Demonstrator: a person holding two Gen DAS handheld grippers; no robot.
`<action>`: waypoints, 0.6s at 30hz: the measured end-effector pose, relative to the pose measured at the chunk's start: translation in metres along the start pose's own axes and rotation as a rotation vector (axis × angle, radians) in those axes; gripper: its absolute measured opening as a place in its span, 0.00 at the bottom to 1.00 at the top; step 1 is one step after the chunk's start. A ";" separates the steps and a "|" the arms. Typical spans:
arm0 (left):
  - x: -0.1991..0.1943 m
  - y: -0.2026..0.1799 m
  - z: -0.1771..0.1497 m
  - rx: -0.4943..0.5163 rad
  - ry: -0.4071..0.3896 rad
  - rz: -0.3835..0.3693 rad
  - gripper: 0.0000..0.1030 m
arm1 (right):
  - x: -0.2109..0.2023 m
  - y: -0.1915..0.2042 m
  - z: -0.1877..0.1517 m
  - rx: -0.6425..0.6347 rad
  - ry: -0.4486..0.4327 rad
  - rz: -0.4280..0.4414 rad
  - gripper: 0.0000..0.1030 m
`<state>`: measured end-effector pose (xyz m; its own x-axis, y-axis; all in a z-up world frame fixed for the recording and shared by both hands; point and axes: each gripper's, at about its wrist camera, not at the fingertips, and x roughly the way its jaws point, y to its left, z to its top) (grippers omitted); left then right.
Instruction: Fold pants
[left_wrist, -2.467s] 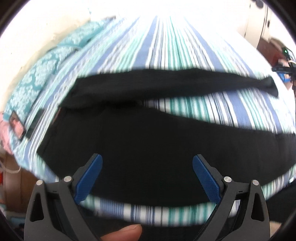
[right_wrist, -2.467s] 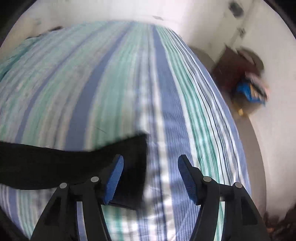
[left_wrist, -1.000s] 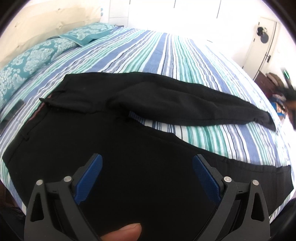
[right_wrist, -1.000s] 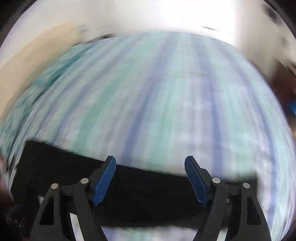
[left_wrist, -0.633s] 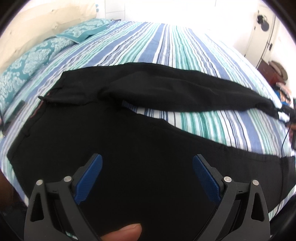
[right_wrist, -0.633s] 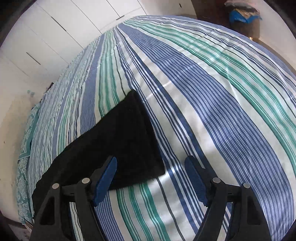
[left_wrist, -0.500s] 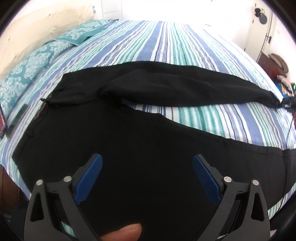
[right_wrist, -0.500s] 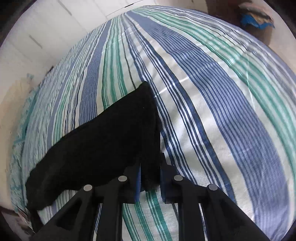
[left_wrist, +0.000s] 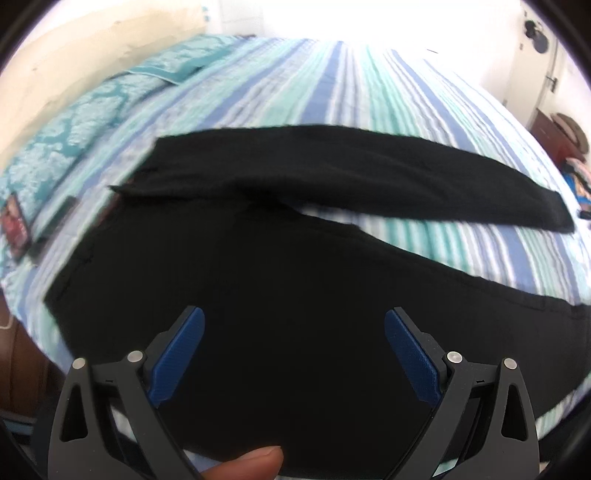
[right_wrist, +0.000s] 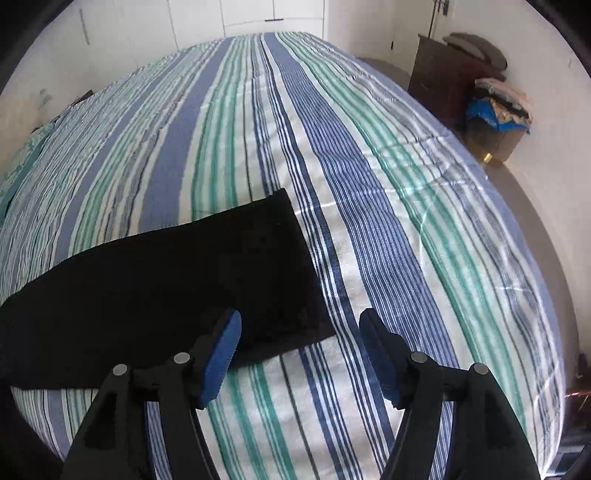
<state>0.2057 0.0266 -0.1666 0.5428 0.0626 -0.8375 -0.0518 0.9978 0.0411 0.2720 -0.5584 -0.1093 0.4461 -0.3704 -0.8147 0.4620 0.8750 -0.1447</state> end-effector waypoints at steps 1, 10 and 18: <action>0.000 0.004 -0.001 0.009 -0.010 0.024 0.96 | -0.020 0.010 -0.009 -0.033 -0.027 -0.002 0.77; 0.021 -0.028 -0.045 0.174 0.043 0.040 0.96 | -0.155 0.151 -0.187 -0.229 -0.099 0.272 0.93; 0.028 -0.003 -0.067 0.071 0.097 -0.073 0.98 | -0.124 0.201 -0.305 -0.232 0.060 0.205 0.94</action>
<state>0.1646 0.0242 -0.2264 0.4588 -0.0086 -0.8885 0.0461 0.9988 0.0141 0.0755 -0.2417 -0.2082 0.4625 -0.1656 -0.8710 0.1770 0.9799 -0.0923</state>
